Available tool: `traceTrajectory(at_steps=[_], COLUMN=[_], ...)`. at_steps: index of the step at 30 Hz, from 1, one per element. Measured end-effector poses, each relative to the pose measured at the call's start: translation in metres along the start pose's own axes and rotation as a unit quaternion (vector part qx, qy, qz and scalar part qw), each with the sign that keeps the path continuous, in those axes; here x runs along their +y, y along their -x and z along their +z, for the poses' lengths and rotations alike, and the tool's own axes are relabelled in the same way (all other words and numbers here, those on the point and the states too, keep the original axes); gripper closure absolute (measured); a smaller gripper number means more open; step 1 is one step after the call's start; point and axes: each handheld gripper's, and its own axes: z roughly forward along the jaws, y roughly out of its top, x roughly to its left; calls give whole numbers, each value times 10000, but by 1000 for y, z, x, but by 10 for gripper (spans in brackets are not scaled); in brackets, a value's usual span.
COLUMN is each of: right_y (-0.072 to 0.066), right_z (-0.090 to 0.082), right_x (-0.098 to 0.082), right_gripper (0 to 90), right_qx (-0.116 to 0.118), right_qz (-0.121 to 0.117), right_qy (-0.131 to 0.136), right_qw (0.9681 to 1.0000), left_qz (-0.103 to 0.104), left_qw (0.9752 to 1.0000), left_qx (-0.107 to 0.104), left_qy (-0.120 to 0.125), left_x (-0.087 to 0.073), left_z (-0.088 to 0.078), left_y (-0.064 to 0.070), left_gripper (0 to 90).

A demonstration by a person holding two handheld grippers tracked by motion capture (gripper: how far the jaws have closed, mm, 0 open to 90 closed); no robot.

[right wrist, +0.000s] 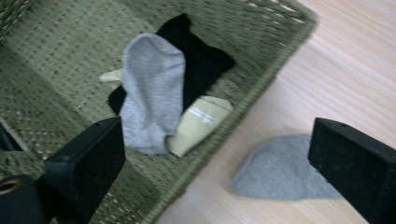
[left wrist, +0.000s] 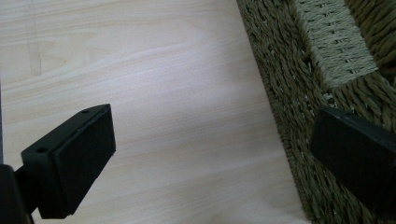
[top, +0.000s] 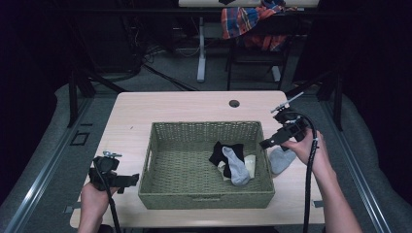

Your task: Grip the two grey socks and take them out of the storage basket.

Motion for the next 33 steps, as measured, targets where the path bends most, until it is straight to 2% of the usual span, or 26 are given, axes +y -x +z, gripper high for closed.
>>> traceTrajectory(at_steps=[1,4,7,10,13,15,18,22,28,29,30,31,32,33], right_y=[-7,-12,-21,-26,-35,-37,-41,-44,-47,-47,-48,-48,-48,-50], right_z=[4,7,13,17,26,30,40,49,60,64,66,67,67,71], right_x=[3,6,11,13,18,18,22,25,26,27,27,28,28,28], right_gripper=[2,0,0,0,0,0,0,1,15,17,23,33,33,79], right_qx=[50,83,187,196,210,252,241,246,280,248,278,214,214,245], right_qz=[-54,-144,-329,-391,-559,-525,-625,-677,-621,-677,-644,-729,-729,-678], right_qy=[-25,-41,-113,-60,-163,-143,-365,-451,-496,-598,-584,-696,-696,-655], right_qw=[10000,9999,9992,9990,9981,9982,9971,9964,9964,9956,9958,9947,9947,9952], left_qz=[-21,-23,-16,-4,-8,-7,-21,-8,-6,-7,-6,-5,-5,-6], left_qw=[10000,10000,10000,10000,10000,10000,10000,10000,10000,10000,10000,10000,10000,10000], left_qx=[4,-2,12,17,15,14,19,12,18,19,19,20,20,18], left_qy=[9,0,16,5,9,8,26,4,9,8,8,7,7,13], left_x=[0,0,0,0,0,0,0,0,0,0,0,0,0,0], left_z=[0,0,0,0,0,0,0,0,0,0,0,0,0,0], left_y=[0,0,0,0,0,0,0,0,0,0,0,0,0,0], left_gripper=[6,6,6,6,6,6,6,6,6,7,7,7,6,6])
